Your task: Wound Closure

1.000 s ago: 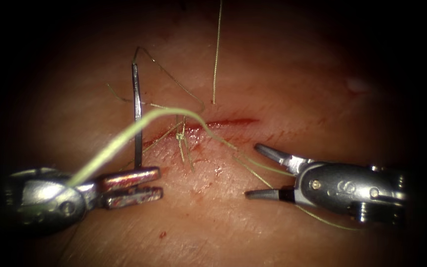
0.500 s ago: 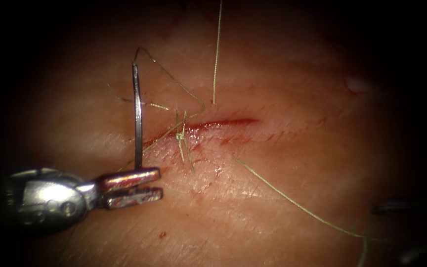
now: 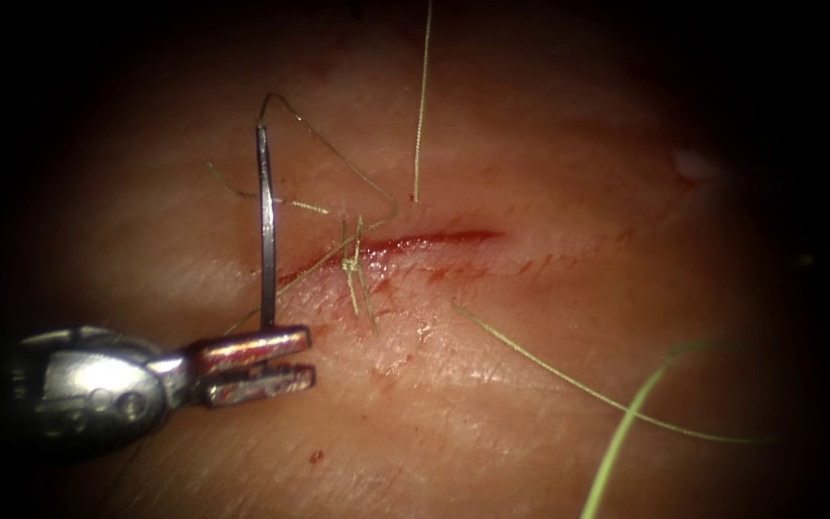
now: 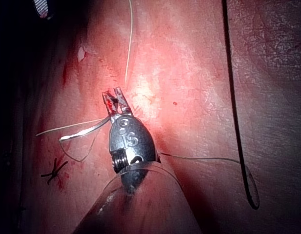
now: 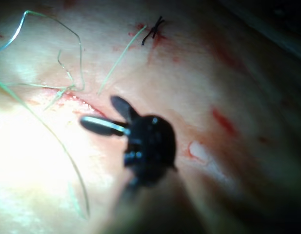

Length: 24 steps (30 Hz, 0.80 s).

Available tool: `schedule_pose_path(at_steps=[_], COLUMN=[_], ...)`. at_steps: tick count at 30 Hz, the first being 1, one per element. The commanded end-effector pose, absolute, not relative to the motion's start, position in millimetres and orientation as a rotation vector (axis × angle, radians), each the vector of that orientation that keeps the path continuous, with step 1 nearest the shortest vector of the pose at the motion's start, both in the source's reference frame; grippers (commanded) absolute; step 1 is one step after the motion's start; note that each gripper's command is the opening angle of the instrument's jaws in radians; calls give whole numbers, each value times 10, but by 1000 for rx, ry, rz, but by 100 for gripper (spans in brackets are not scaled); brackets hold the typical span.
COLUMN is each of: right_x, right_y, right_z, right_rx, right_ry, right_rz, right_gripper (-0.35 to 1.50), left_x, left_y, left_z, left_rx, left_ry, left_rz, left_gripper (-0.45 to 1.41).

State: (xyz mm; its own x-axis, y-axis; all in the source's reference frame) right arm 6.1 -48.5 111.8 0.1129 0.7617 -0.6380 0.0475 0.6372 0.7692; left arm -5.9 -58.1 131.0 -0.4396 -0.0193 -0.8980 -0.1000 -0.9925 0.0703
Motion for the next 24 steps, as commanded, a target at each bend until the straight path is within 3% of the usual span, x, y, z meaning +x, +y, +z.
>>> schedule_pose_path(at_steps=[1, 2, 9, 24], right_x=[69, 71, 111, 206], right_y=[-473, -472, -524, -602], right_z=[1134, 1142, 1206, 1229], right_rx=[760, 756, 560, 225], right_ry=[1377, 1386, 1288, 1262], right_rz=[668, 672, 542, 261], right_gripper=[140, 133, 131, 128], left_x=[-63, -63, -63, -61], left_y=[-579, -579, -579, -578], left_z=[1317, 1317, 1317, 1317], left_rx=[-1639, -1639, -1639, -1632], left_ry=[175, 175, 175, 172], left_rz=[2620, 2620, 2620, 2626], left_gripper=[-45, -45, -45, -45])
